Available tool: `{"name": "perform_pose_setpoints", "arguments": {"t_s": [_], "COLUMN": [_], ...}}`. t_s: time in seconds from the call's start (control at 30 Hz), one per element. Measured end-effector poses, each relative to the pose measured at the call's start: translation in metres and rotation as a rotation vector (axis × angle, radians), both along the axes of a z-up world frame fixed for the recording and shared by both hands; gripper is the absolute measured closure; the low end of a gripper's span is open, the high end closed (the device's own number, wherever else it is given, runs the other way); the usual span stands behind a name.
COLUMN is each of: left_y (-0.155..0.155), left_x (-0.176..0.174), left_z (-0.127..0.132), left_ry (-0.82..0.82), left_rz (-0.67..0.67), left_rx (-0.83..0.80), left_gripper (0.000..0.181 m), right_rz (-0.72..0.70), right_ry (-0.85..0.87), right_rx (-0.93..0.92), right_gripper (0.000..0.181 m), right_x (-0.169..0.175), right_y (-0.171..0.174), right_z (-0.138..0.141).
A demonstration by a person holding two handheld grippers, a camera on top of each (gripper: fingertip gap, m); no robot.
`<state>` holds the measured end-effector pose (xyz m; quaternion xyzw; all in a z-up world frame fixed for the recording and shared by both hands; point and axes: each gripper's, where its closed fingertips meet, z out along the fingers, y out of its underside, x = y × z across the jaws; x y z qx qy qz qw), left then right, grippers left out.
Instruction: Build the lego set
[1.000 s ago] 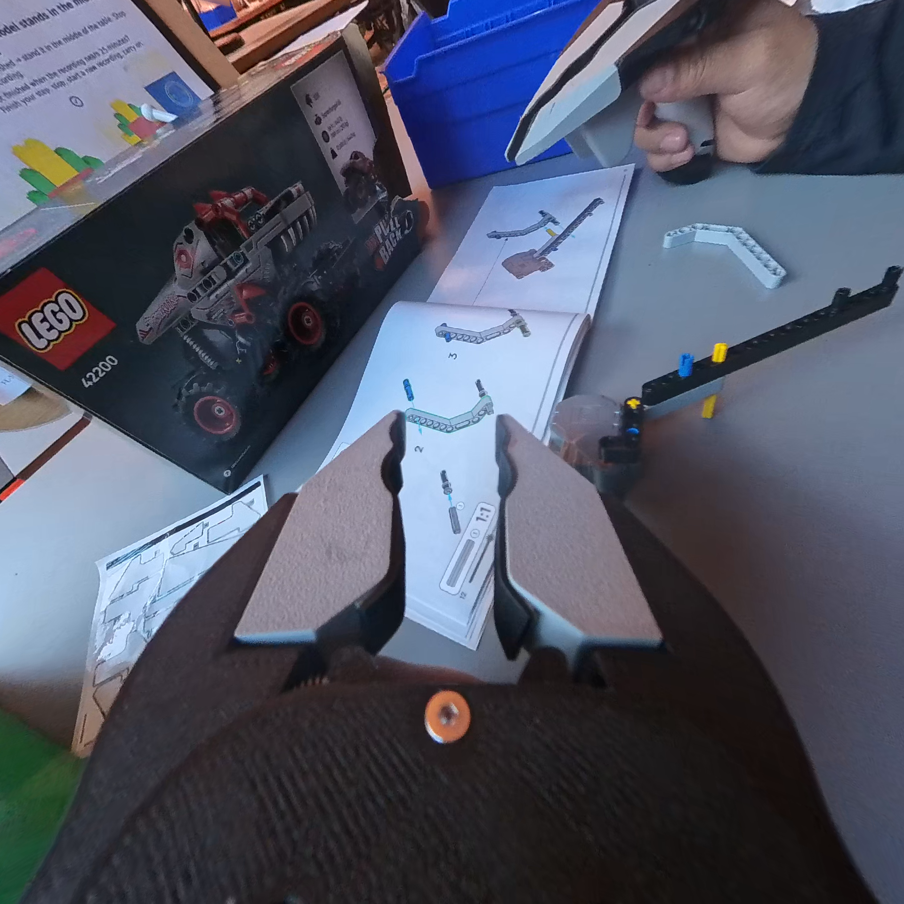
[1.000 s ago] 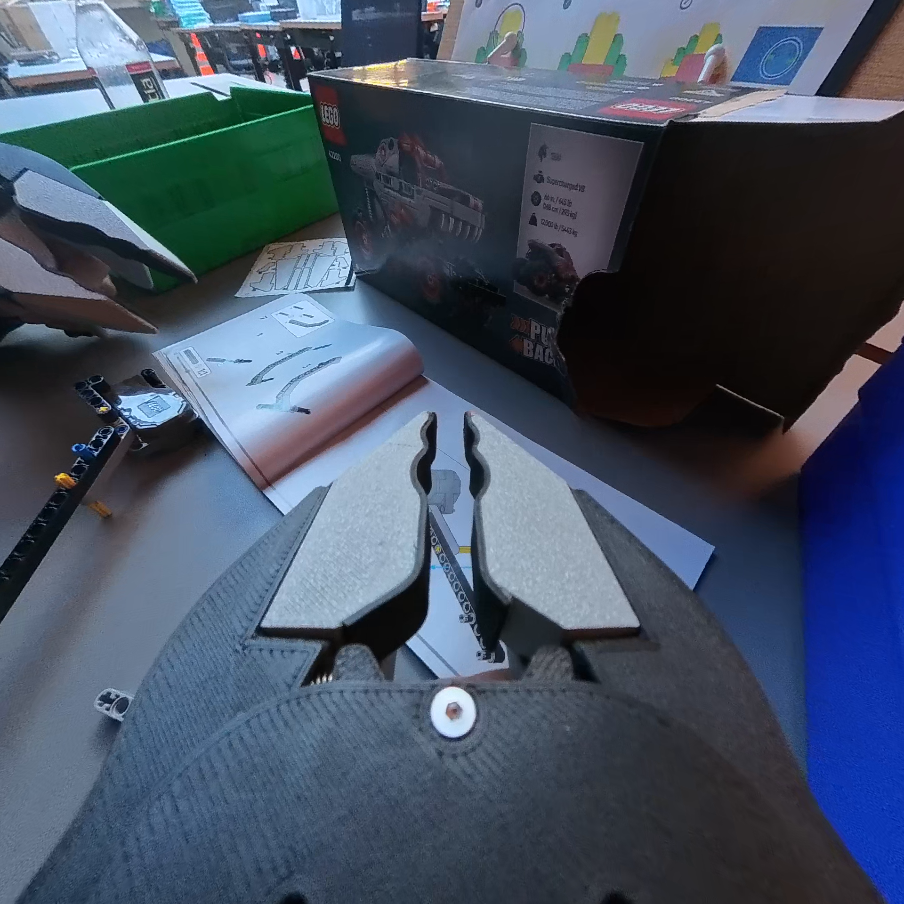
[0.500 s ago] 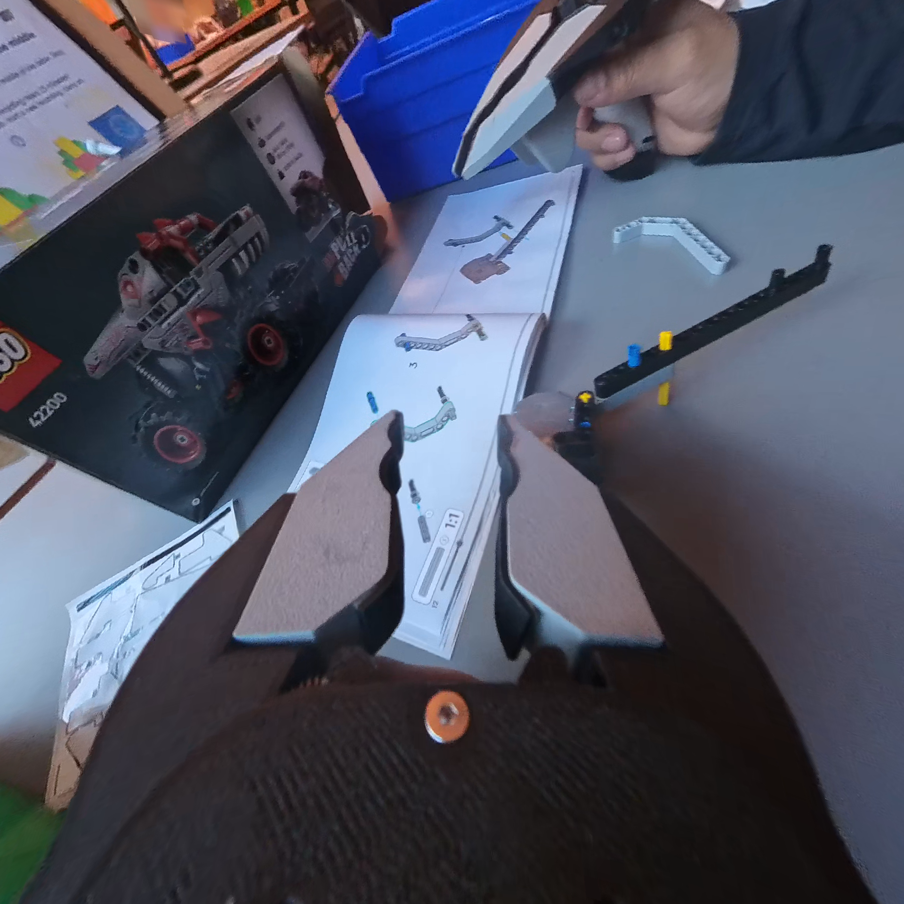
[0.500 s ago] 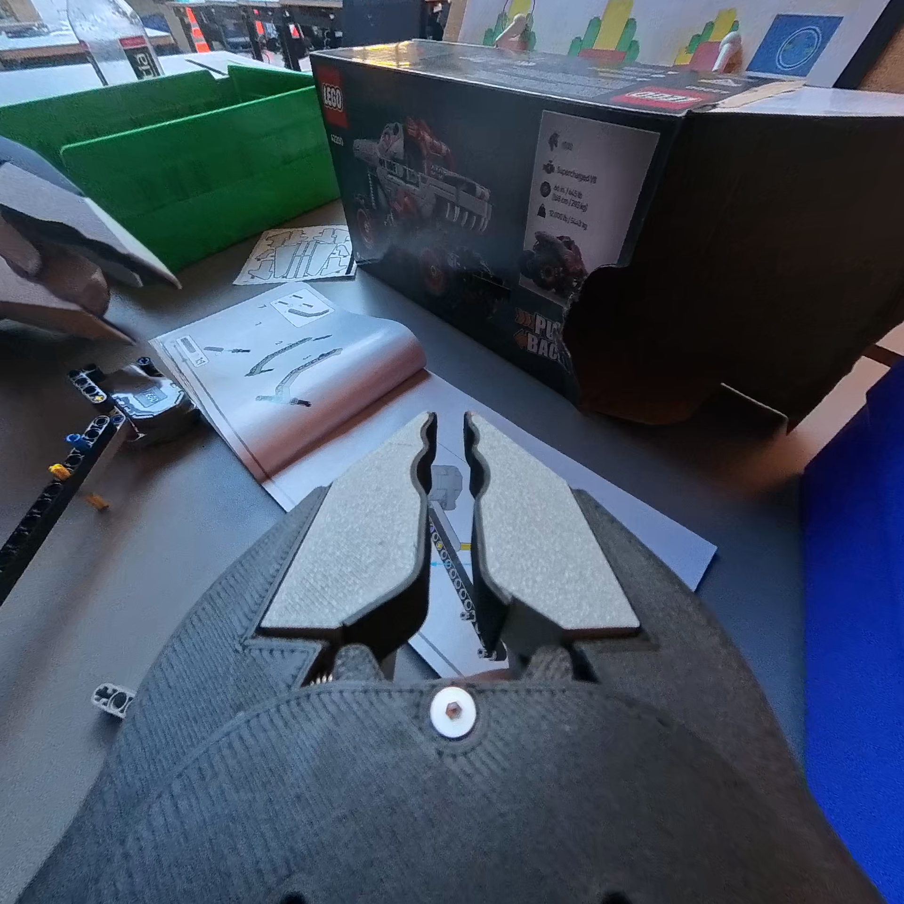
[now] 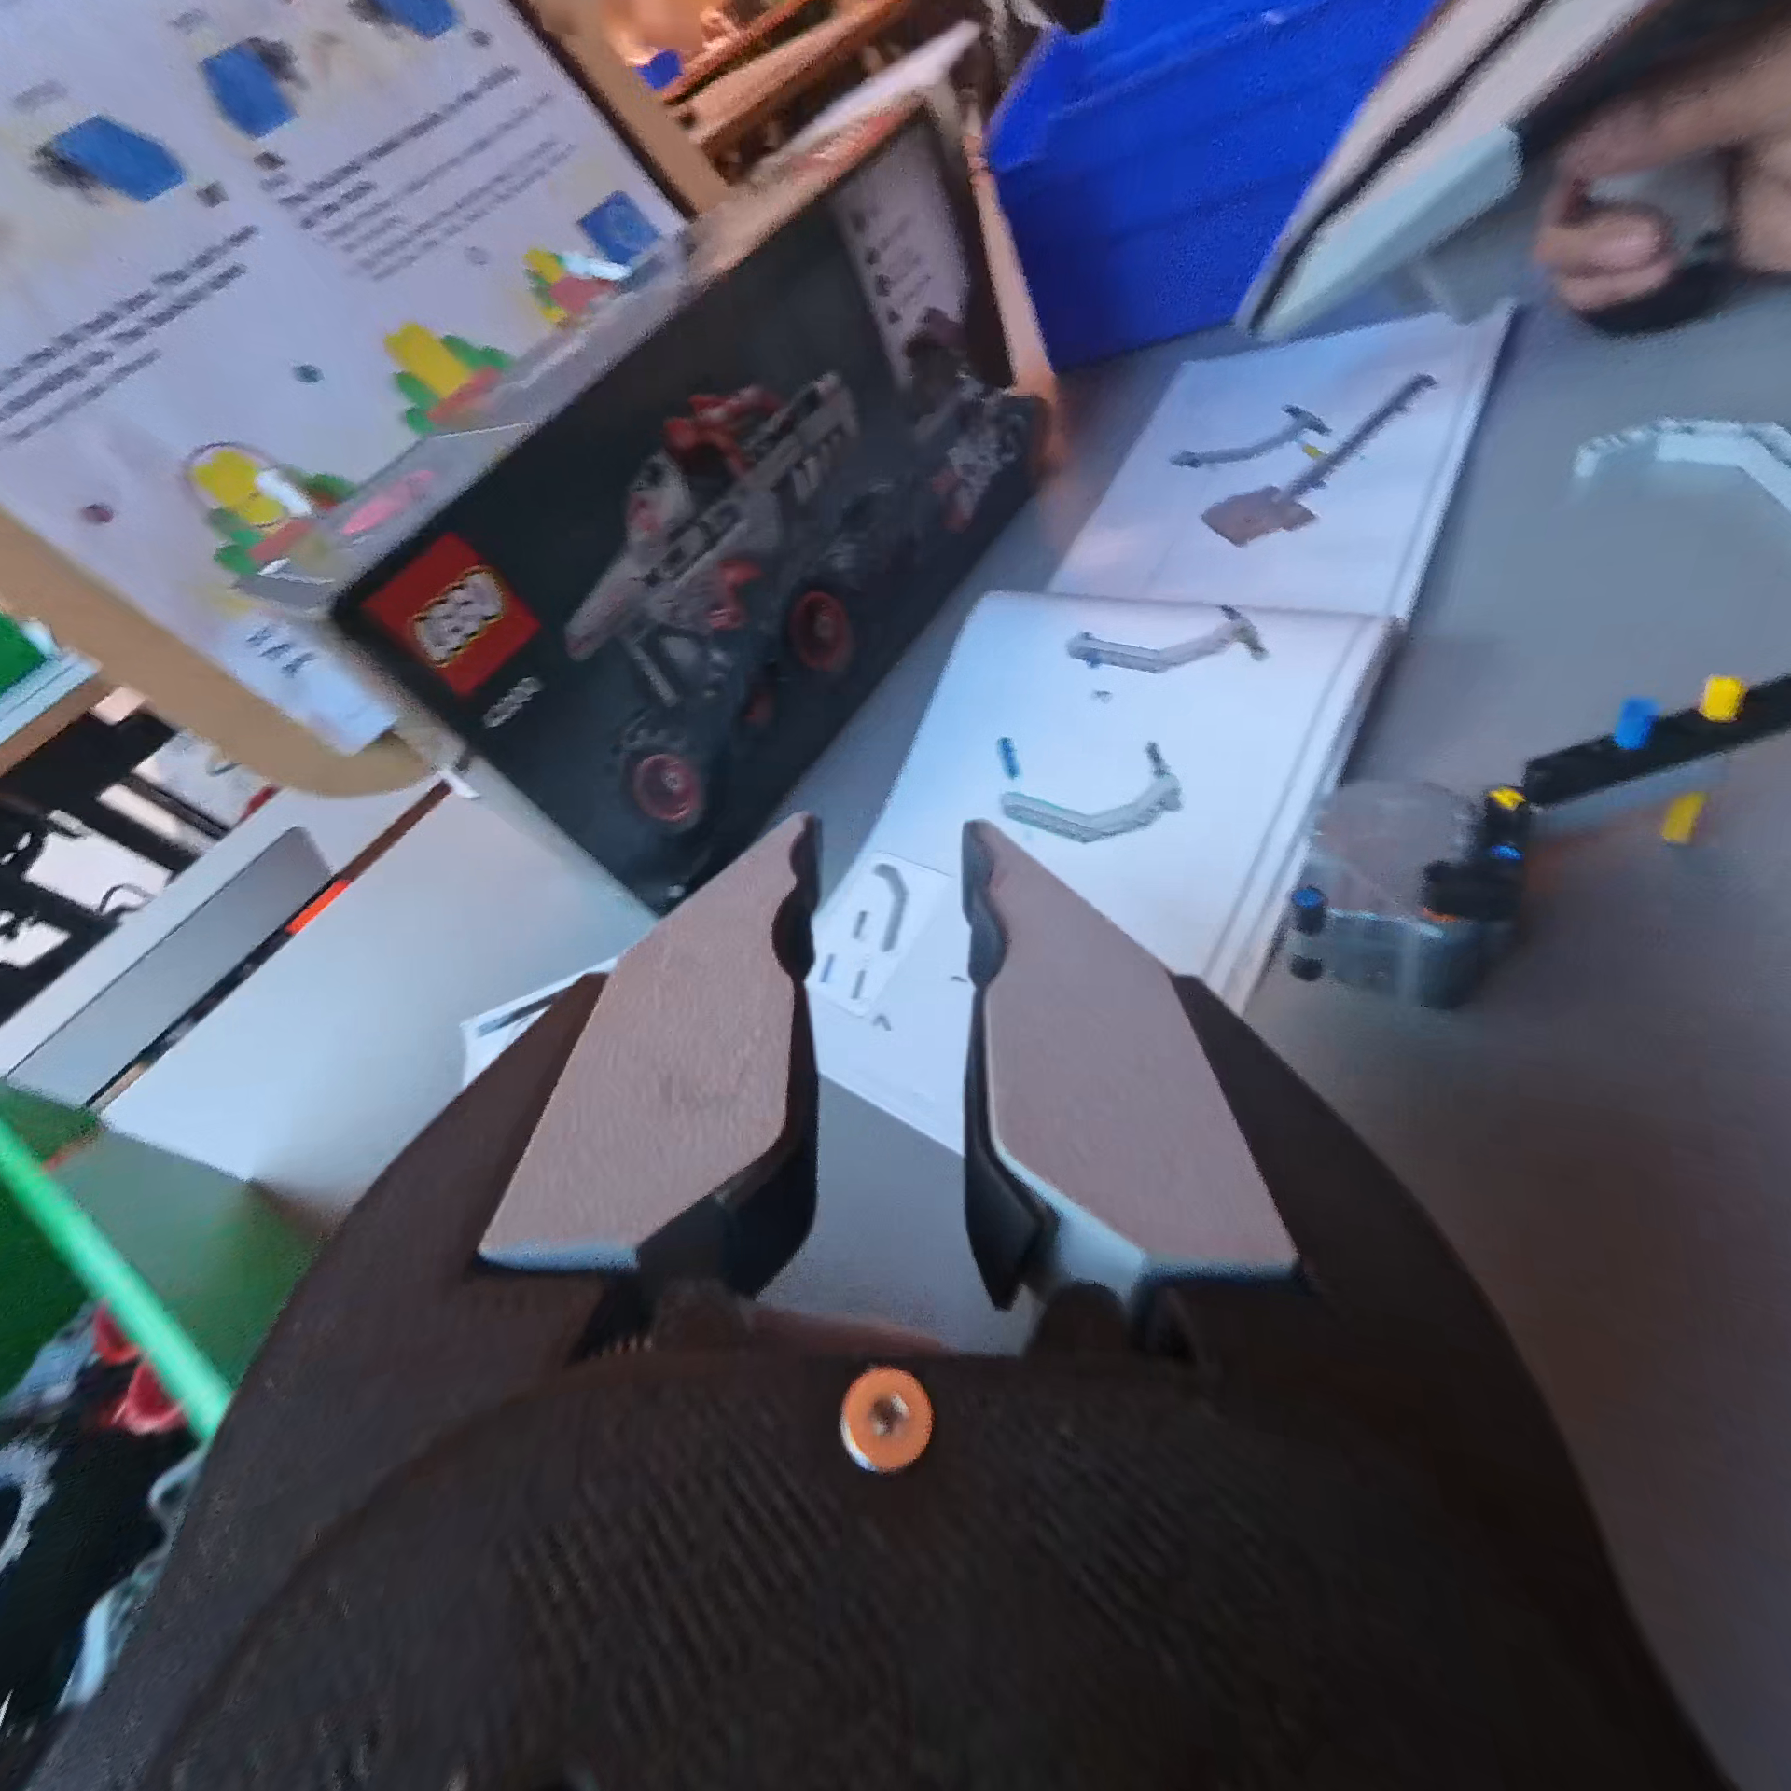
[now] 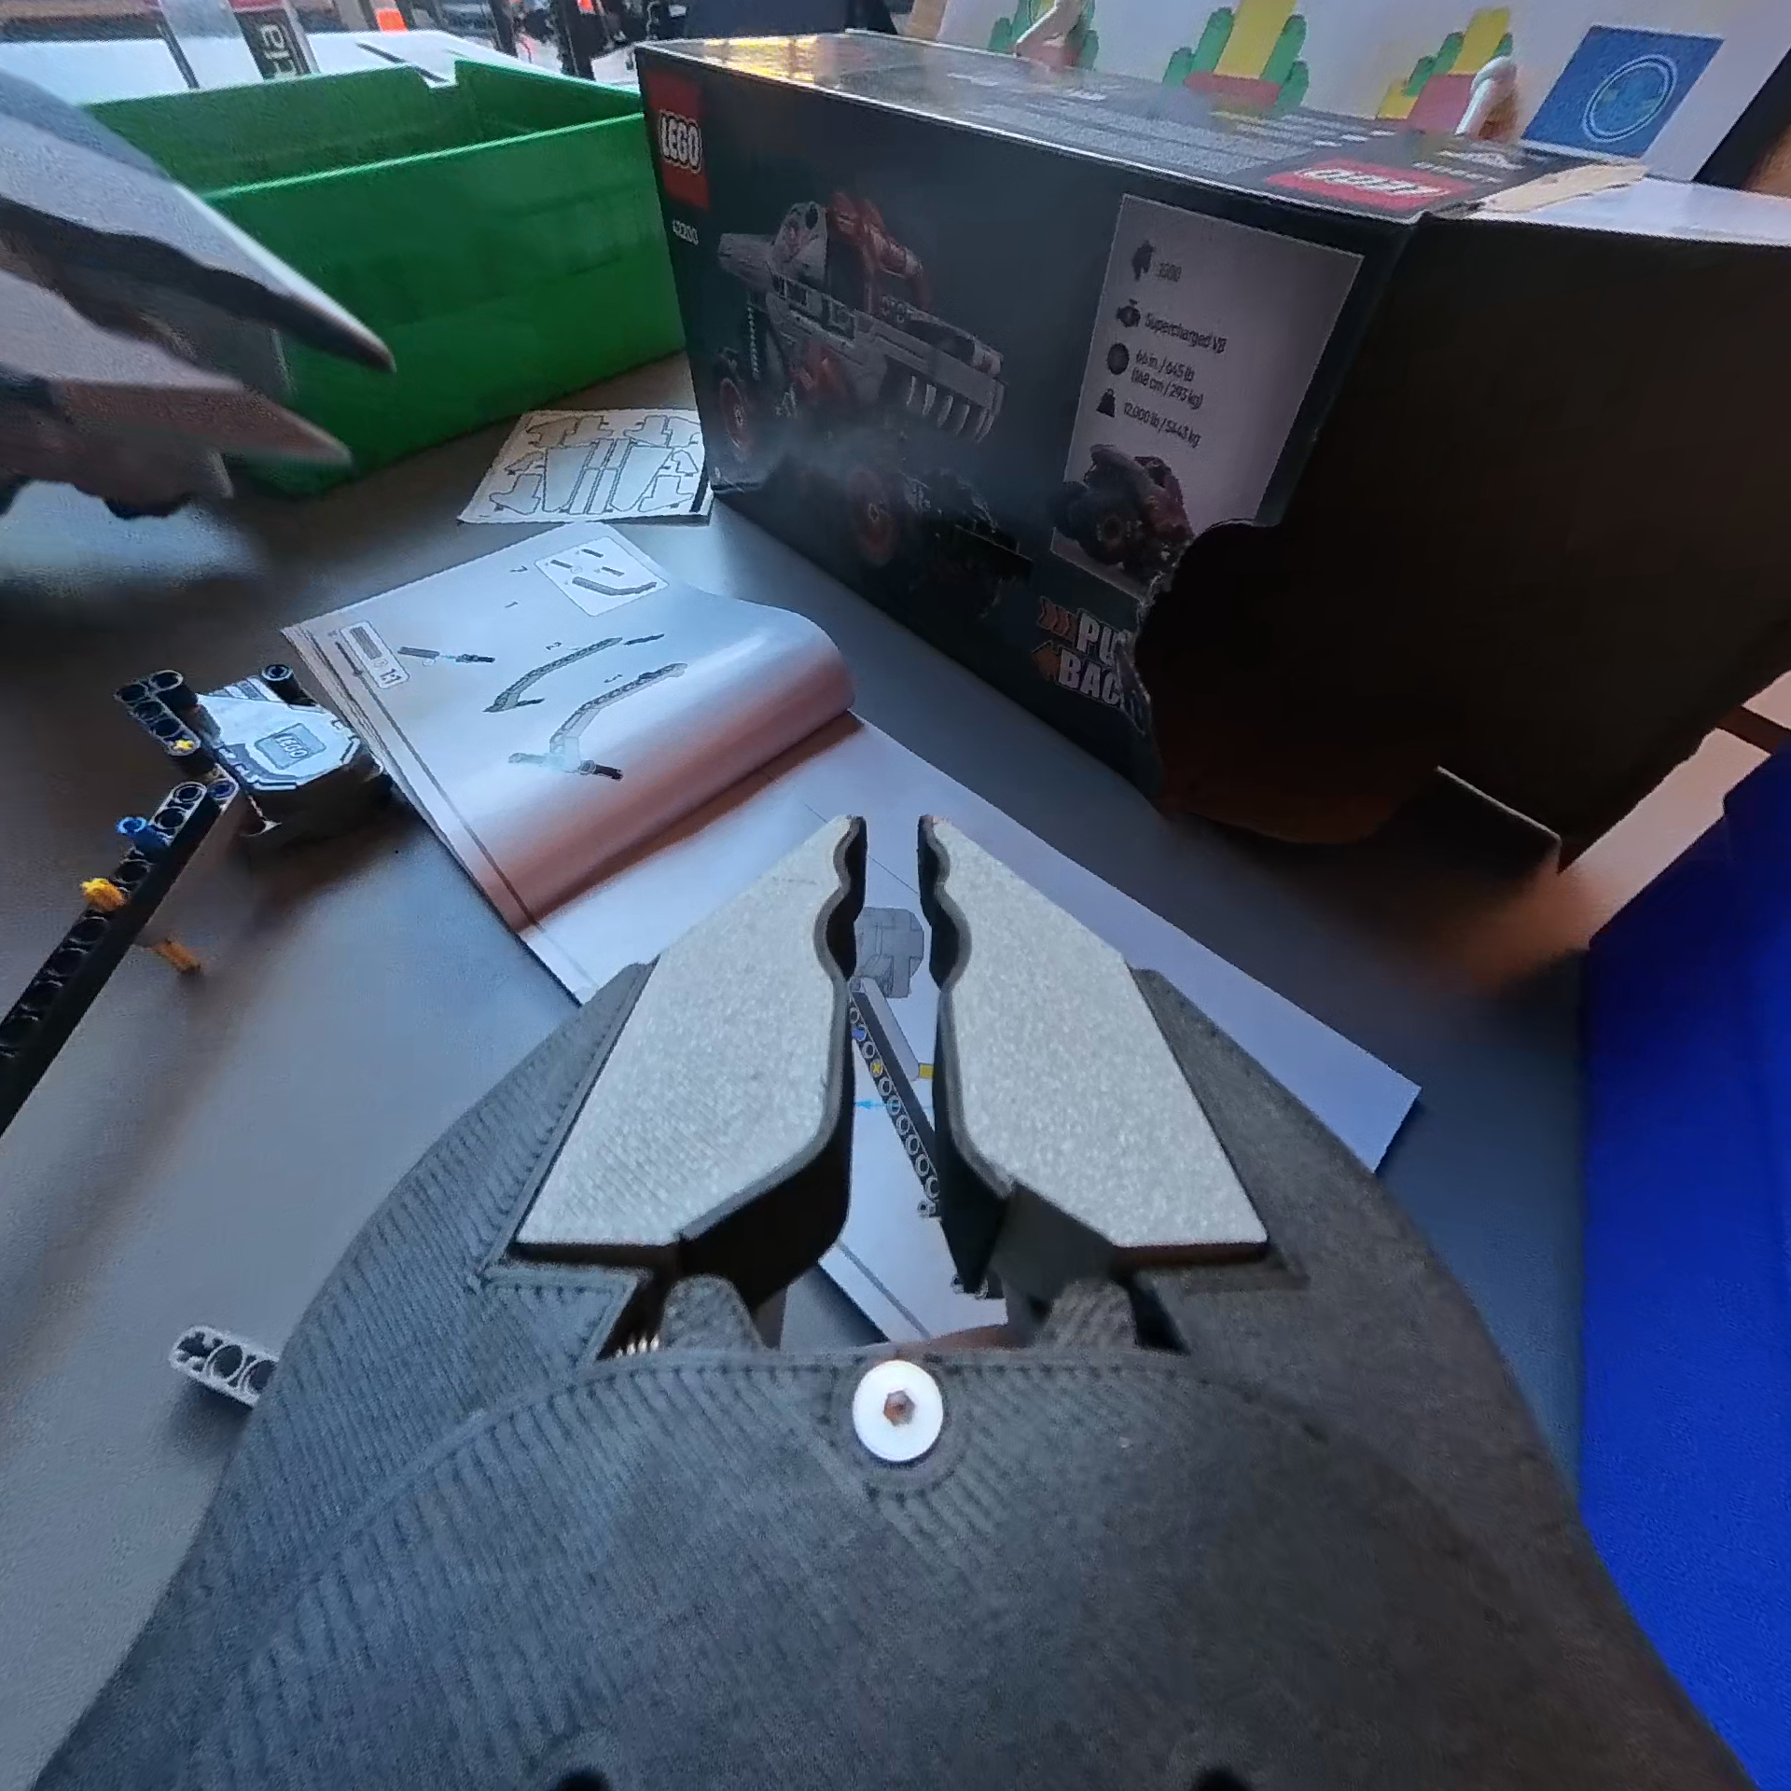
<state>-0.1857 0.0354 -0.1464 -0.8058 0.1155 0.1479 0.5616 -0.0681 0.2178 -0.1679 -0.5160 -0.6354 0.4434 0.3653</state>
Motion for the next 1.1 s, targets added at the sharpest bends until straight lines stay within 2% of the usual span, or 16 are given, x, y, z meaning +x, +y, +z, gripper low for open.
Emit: {"name": "perform_pose_setpoints", "arguments": {"t_s": [0.17, 0.27, 0.43, 0.5, 0.57, 0.63, 0.73, 0.8, 0.87, 0.93, 1.1], "left_y": [-0.01, -0.019, -0.049, -0.061, -0.061, -0.058, -0.057, -0.059, -0.059, -0.059, -0.06], "left_x": [-0.023, -0.034, -0.063, -0.074, -0.084, -0.097, -0.102, -0.1, -0.101, -0.099, -0.085], "left_z": [0.03, 0.056, 0.102, 0.112, 0.098, 0.07, 0.025, -0.007, -0.013, -0.011, -0.001], "left_ry": [-0.049, 0.007, 0.042, -0.032, -0.097, -0.111, -0.1, -0.057, -0.002, -0.025, -0.171], "left_rz": [0.094, 0.155, 0.268, 0.285, 0.295, 0.333, 0.329, 0.321, 0.353, 0.362, 0.249], "left_rx": [0.121, 0.228, 0.366, 0.41, 0.335, 0.181, -0.043, -0.214, -0.249, -0.23, -0.155], "left_gripper": [0.158, 0.159, 0.146, 0.13, 0.108, 0.086, 0.085, 0.074, 0.074, 0.081, 0.099], "right_rz": [0.003, 0.004, 0.002, 0.0, -0.003, -0.006, -0.004, -0.003, -0.003, -0.003, -0.005], "right_ry": [0.001, -0.004, -0.004, -0.005, -0.005, -0.005, -0.006, -0.005, -0.005, -0.006, -0.002], "right_rx": [0.015, 0.018, 0.014, 0.012, 0.009, 0.006, 0.006, 0.016, 0.028, 0.032, 0.027], "right_gripper": [0.174, 0.174, 0.174, 0.174, 0.174, 0.174, 0.174, 0.174, 0.174, 0.174, 0.175], "right_x": [0.001, 0.001, 0.0, 0.0, 0.0, 0.0, 0.0, 0.0, 0.0, 0.0, 0.001], "right_y": [-0.001, -0.001, -0.001, -0.001, 0.0, 0.001, 0.0, 0.0, -0.001, -0.001, -0.001], "right_z": [0.0, -0.001, -0.001, -0.001, -0.001, -0.001, -0.001, -0.001, -0.001, -0.002, -0.001]}}
